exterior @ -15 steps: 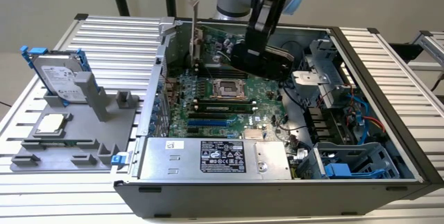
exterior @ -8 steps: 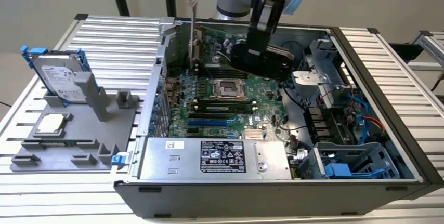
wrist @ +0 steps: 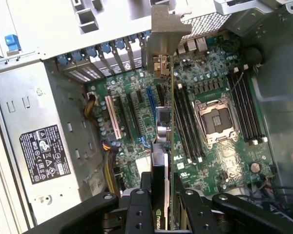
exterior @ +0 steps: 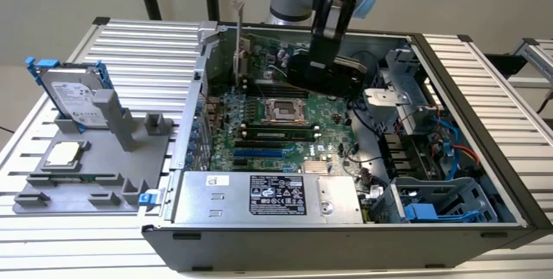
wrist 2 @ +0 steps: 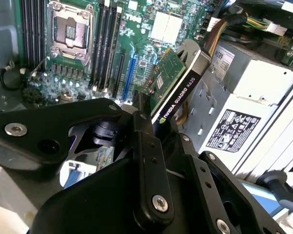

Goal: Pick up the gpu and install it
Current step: 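Insert the gpu into the slot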

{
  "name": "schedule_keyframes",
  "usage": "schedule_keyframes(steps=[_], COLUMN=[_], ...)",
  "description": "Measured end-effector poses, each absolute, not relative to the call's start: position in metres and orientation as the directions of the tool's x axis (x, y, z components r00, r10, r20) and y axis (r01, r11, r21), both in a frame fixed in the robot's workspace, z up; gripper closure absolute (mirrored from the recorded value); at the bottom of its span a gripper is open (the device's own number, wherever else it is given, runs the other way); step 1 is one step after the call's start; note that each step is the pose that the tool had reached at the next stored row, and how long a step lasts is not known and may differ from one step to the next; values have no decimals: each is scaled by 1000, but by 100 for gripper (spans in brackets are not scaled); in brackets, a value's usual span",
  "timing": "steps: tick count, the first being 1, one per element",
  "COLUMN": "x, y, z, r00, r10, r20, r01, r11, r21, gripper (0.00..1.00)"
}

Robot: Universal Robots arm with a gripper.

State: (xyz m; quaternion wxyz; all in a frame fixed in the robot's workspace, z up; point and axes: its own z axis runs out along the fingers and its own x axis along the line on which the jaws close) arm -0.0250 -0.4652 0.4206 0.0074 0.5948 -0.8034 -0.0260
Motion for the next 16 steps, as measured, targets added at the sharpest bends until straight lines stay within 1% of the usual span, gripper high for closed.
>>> schedule_keyframes(steps=[16], x=[-25], y=[-465], z=[422], r00=[-204], r10=[-979], r20=[-19], r01=[-978], r11=[203], r21=[50], gripper=[100])
